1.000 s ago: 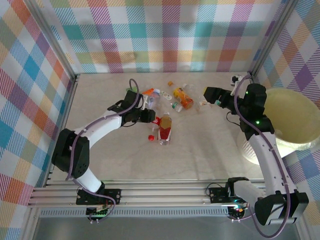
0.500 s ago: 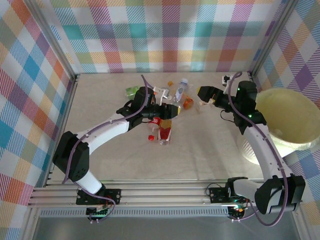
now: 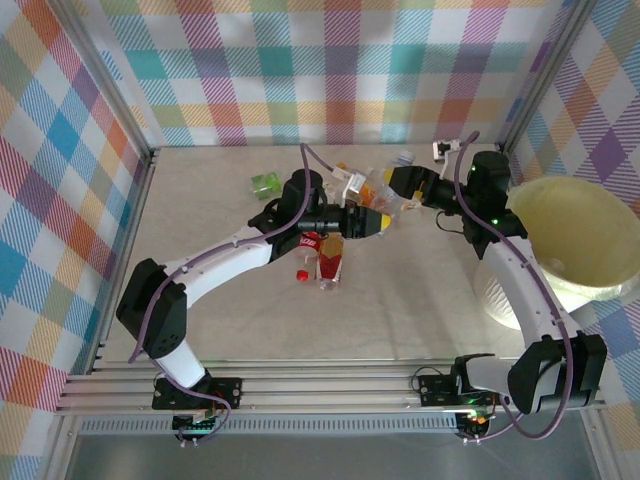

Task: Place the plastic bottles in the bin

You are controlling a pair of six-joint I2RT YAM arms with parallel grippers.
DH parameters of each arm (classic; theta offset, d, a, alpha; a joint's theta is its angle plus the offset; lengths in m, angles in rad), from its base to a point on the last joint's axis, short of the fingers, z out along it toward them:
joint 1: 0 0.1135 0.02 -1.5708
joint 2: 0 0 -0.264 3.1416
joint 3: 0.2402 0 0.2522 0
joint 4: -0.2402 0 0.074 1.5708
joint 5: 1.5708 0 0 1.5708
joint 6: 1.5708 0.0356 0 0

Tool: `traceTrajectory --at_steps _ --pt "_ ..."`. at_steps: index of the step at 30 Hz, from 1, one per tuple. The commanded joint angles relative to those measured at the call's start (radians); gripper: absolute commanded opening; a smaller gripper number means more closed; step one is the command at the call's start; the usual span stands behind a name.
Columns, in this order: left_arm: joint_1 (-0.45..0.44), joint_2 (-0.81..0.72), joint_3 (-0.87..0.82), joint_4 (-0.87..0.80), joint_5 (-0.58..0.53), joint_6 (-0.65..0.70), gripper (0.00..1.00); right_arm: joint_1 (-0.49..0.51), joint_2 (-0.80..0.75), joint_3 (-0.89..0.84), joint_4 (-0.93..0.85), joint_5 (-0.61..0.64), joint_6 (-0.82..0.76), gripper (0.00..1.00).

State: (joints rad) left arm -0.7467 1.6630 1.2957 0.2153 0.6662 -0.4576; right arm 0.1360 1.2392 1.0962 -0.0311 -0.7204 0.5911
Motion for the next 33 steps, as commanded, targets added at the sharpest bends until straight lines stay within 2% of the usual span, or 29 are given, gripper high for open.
traceTrajectory --at_steps 1,14,20,25,27,28,31,33 --pt "-0.019 0.017 0.042 0.045 0.042 -0.011 0.46 0.016 0.006 0.043 0.033 -0.043 -0.003 1.0" --pt "-0.022 0.032 0.062 0.038 0.044 -0.011 0.46 0.019 0.016 0.076 -0.074 -0.018 -0.039 0.65" --pt "-0.023 0.033 0.062 0.026 0.035 -0.007 0.46 0.019 -0.002 0.086 -0.113 0.027 -0.061 0.52" --pt "-0.022 0.034 0.062 0.015 0.029 -0.009 0.47 0.019 -0.024 0.097 -0.16 0.08 -0.101 0.47" --pt "-0.022 0.032 0.068 -0.002 0.029 -0.005 0.59 0.019 -0.029 0.099 -0.166 0.106 -0.1 0.45" --pt "-0.022 0.028 0.07 -0.017 0.017 -0.002 0.68 0.019 -0.035 0.1 -0.169 0.135 -0.103 0.43" --pt "-0.022 -0.008 0.055 -0.041 -0.027 0.026 0.89 0.018 -0.065 0.128 -0.225 0.262 -0.16 0.41" --pt "-0.023 -0.04 0.037 -0.063 -0.08 0.051 0.96 0.017 -0.094 0.152 -0.261 0.351 -0.205 0.41"
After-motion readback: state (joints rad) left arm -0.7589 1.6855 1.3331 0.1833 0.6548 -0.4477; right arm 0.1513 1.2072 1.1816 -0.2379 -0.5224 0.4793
